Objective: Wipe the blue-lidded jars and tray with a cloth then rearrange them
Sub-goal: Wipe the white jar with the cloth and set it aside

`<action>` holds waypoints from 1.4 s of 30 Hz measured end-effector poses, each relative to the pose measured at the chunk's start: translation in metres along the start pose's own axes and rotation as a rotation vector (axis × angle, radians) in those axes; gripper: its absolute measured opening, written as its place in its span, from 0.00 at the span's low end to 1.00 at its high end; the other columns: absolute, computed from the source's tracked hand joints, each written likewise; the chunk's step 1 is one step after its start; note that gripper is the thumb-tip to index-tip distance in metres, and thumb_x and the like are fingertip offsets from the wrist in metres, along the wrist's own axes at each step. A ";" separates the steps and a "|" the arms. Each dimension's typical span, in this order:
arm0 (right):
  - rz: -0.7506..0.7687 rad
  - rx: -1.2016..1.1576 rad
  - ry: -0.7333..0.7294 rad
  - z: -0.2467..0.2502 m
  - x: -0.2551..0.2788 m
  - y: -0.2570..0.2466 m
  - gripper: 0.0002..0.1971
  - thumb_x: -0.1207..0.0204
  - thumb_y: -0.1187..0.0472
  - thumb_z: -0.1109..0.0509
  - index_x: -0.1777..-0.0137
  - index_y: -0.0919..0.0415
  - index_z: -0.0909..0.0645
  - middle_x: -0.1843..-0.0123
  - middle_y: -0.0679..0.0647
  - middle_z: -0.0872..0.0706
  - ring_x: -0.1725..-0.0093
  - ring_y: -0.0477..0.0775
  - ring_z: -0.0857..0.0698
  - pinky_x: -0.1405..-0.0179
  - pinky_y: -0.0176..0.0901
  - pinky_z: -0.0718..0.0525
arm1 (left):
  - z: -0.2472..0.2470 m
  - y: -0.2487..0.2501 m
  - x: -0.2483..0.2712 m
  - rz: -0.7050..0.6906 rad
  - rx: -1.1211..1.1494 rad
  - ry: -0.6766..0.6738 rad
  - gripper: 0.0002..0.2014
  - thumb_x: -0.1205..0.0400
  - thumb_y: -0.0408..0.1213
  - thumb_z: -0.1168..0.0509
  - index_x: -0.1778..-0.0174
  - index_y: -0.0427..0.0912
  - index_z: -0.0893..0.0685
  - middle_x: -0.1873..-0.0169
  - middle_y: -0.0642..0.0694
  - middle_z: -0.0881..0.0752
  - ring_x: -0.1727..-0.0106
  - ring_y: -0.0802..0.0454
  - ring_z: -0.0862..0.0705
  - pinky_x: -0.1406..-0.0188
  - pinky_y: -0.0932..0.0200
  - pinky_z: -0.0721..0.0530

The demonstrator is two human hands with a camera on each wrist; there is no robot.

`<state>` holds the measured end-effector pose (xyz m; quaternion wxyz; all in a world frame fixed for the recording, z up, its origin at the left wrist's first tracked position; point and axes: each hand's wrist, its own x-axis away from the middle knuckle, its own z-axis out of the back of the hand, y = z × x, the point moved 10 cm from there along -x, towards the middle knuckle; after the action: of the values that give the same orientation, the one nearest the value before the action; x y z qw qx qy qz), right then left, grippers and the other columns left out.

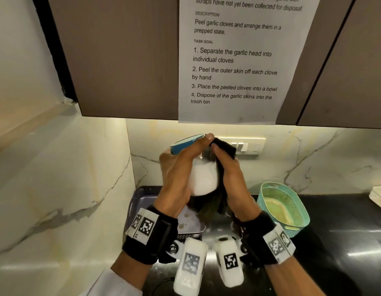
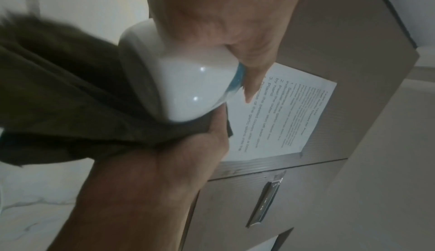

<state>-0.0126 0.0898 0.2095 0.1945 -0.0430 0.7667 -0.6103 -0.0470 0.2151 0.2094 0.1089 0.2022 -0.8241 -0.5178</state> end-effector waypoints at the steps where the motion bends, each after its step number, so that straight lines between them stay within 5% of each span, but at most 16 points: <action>1: 0.045 0.055 0.004 -0.002 0.005 -0.005 0.11 0.09 0.52 0.35 0.41 0.46 0.10 0.47 0.50 0.04 0.43 0.60 0.06 0.49 0.53 0.05 | 0.001 -0.001 0.000 0.004 0.008 0.004 0.23 0.29 0.43 0.13 0.47 0.30 0.07 0.54 0.34 0.05 0.57 0.42 0.04 0.51 0.35 0.05; 4: 0.431 0.403 -0.044 -0.021 0.032 -0.026 0.25 0.10 0.55 0.34 0.14 0.53 0.26 0.16 0.51 0.20 0.17 0.51 0.22 0.20 0.54 0.19 | 0.009 -0.003 -0.008 0.002 0.040 0.028 0.31 0.34 0.51 0.11 0.42 0.34 0.07 0.48 0.35 0.05 0.44 0.37 0.05 0.35 0.33 0.09; 6: 0.550 0.519 -0.063 -0.025 0.038 -0.016 0.32 0.13 0.59 0.33 0.10 0.57 0.36 0.10 0.51 0.31 0.11 0.50 0.32 0.13 0.56 0.28 | 0.016 -0.007 -0.008 0.000 0.019 0.071 0.32 0.34 0.55 0.12 0.42 0.37 0.08 0.48 0.39 0.05 0.43 0.42 0.06 0.33 0.37 0.10; 8: 0.529 0.527 -0.056 -0.020 0.032 -0.006 0.37 0.16 0.56 0.29 0.10 0.55 0.37 0.10 0.52 0.30 0.12 0.51 0.30 0.15 0.58 0.25 | 0.019 -0.013 -0.005 0.004 0.007 0.099 0.32 0.34 0.57 0.13 0.42 0.38 0.08 0.49 0.41 0.05 0.44 0.44 0.05 0.35 0.39 0.09; 11: 0.483 0.471 -0.052 -0.012 0.031 0.002 0.42 0.27 0.51 0.22 0.13 0.50 0.33 0.16 0.47 0.21 0.17 0.47 0.22 0.19 0.45 0.21 | 0.018 -0.021 0.003 0.051 -0.002 0.078 0.25 0.29 0.53 0.15 0.43 0.42 0.08 0.52 0.47 0.04 0.48 0.53 0.05 0.38 0.46 0.07; 14: 0.283 0.267 -0.054 0.004 0.021 0.008 0.38 0.34 0.56 0.12 0.24 0.39 0.21 0.30 0.43 0.10 0.29 0.47 0.13 0.27 0.46 0.14 | 0.017 -0.028 0.009 0.117 -0.030 0.008 0.16 0.25 0.46 0.17 0.49 0.43 0.12 0.70 0.56 0.07 0.68 0.60 0.07 0.63 0.53 0.08; 16: 0.110 0.069 -0.115 0.009 0.014 0.013 0.33 0.39 0.60 0.10 0.33 0.39 0.13 0.37 0.52 0.07 0.34 0.58 0.09 0.36 0.58 0.08 | 0.012 -0.026 0.010 0.137 -0.040 -0.059 0.26 0.33 0.51 0.13 0.45 0.42 0.10 0.59 0.46 0.04 0.61 0.51 0.04 0.60 0.48 0.07; 19: -0.041 -0.146 -0.170 0.010 0.011 0.017 0.33 0.46 0.56 0.13 0.35 0.48 0.12 0.41 0.58 0.06 0.39 0.63 0.07 0.48 0.57 0.07 | 0.005 -0.023 0.006 0.158 -0.045 -0.125 0.47 0.50 0.59 0.12 0.35 0.43 0.09 0.46 0.38 0.05 0.48 0.39 0.04 0.53 0.44 0.07; 23: 0.152 0.032 -0.113 0.003 0.021 -0.008 0.31 0.40 0.52 0.12 0.34 0.44 0.13 0.37 0.53 0.06 0.35 0.58 0.08 0.40 0.56 0.07 | -0.002 -0.015 0.002 0.125 0.049 -0.128 0.29 0.38 0.50 0.16 0.45 0.39 0.08 0.57 0.42 0.05 0.55 0.43 0.05 0.59 0.51 0.08; 27: 0.693 0.508 -0.055 -0.016 0.053 -0.044 0.42 0.26 0.55 0.18 0.14 0.63 0.30 0.14 0.58 0.24 0.14 0.56 0.25 0.16 0.57 0.24 | 0.000 -0.013 0.001 0.062 0.090 -0.122 0.29 0.33 0.49 0.12 0.41 0.35 0.07 0.46 0.36 0.06 0.41 0.41 0.07 0.38 0.44 0.09; 29: 0.650 0.474 -0.053 -0.012 0.045 -0.039 0.37 0.21 0.53 0.22 0.15 0.63 0.28 0.16 0.59 0.21 0.16 0.56 0.22 0.19 0.59 0.21 | 0.000 -0.008 0.005 0.020 0.086 -0.089 0.30 0.33 0.48 0.14 0.42 0.30 0.08 0.51 0.37 0.06 0.48 0.43 0.06 0.47 0.49 0.07; 32: 0.098 0.023 -0.006 0.009 0.012 -0.012 0.21 0.15 0.47 0.29 0.25 0.53 0.14 0.33 0.55 0.08 0.32 0.57 0.10 0.31 0.62 0.11 | -0.008 -0.006 0.012 -0.005 0.051 -0.089 0.24 0.31 0.44 0.16 0.45 0.32 0.07 0.53 0.37 0.04 0.53 0.39 0.05 0.52 0.45 0.06; 34: -0.069 -0.050 0.002 0.010 0.007 -0.004 0.15 0.12 0.47 0.33 0.32 0.48 0.10 0.39 0.55 0.05 0.35 0.62 0.08 0.31 0.66 0.12 | -0.011 -0.003 0.015 -0.026 0.028 -0.070 0.20 0.30 0.42 0.16 0.45 0.35 0.06 0.52 0.37 0.04 0.51 0.37 0.04 0.48 0.40 0.05; 37: 0.241 0.146 0.018 -0.001 0.025 -0.030 0.17 0.11 0.49 0.32 0.25 0.46 0.16 0.32 0.52 0.08 0.29 0.57 0.11 0.29 0.62 0.13 | -0.010 0.006 0.012 -0.053 0.093 -0.055 0.23 0.35 0.42 0.16 0.48 0.33 0.06 0.55 0.38 0.04 0.57 0.43 0.05 0.56 0.51 0.06; 40: 0.614 0.456 -0.043 -0.018 0.049 -0.039 0.28 0.12 0.60 0.32 0.13 0.63 0.30 0.13 0.56 0.25 0.12 0.56 0.28 0.13 0.57 0.28 | -0.004 0.009 0.006 -0.059 0.111 -0.020 0.33 0.39 0.47 0.16 0.43 0.30 0.09 0.57 0.42 0.06 0.57 0.46 0.06 0.59 0.56 0.09; 42: 0.539 0.410 -0.066 -0.013 0.036 -0.037 0.26 0.13 0.60 0.32 0.16 0.60 0.24 0.18 0.57 0.19 0.16 0.57 0.22 0.17 0.60 0.23 | -0.002 0.008 0.007 -0.062 0.114 0.009 0.31 0.41 0.47 0.16 0.45 0.32 0.08 0.58 0.43 0.05 0.57 0.46 0.06 0.57 0.54 0.08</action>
<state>-0.0562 0.0815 0.2380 0.3780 0.1817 0.6052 -0.6766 -0.0539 0.2136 0.2171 0.0846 0.2359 -0.8451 -0.4723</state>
